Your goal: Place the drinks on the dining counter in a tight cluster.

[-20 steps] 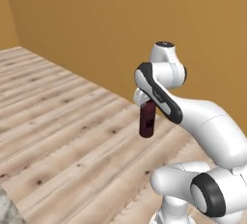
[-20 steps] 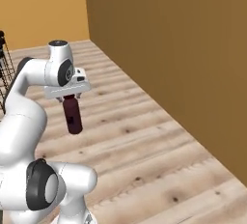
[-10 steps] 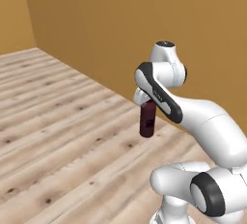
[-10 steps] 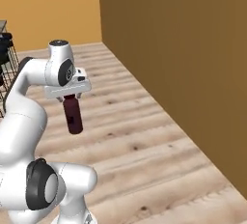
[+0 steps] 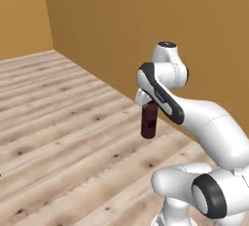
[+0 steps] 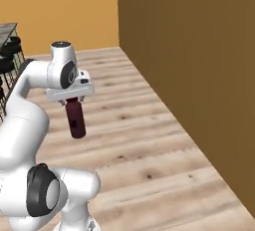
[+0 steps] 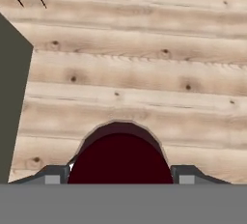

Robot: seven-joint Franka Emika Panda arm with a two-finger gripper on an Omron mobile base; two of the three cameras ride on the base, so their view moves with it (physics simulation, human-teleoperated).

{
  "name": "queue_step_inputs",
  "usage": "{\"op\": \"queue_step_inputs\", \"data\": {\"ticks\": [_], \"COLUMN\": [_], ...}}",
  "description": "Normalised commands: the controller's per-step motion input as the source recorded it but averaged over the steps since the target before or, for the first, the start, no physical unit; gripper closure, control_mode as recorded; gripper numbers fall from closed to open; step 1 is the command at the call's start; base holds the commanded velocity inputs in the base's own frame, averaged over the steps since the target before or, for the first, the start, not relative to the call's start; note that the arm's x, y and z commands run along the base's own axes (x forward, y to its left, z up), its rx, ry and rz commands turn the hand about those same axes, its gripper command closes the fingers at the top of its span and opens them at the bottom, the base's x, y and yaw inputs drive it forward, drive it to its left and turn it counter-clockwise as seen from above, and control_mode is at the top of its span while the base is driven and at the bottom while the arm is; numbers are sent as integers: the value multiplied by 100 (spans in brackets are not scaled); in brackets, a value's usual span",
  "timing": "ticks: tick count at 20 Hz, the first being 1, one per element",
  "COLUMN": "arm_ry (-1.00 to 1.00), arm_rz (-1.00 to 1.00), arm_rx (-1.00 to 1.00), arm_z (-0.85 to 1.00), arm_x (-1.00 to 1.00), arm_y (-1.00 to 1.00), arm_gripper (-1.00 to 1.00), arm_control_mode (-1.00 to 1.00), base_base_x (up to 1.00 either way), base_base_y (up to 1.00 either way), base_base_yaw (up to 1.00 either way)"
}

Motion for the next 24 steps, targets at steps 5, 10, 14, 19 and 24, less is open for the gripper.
{"op": "queue_step_inputs", "data": {"ticks": [5,10,14,19,24], "arm_ry": [0,0,0,0,0], "arm_rz": [0,0,0,0,0], "arm_rx": [0,0,0,0,0], "arm_z": [0,0,0,0,0], "arm_x": [0,0,0,0,0], "arm_y": [0,0,0,0,0], "arm_gripper": [100,100,100,100,100], "arm_control_mode": [100,100,100,100,100], "base_base_x": [86,88,87,93,94], "base_base_y": [4,5,4,3,4], "base_base_yaw": [31,29,27,17,16]}}
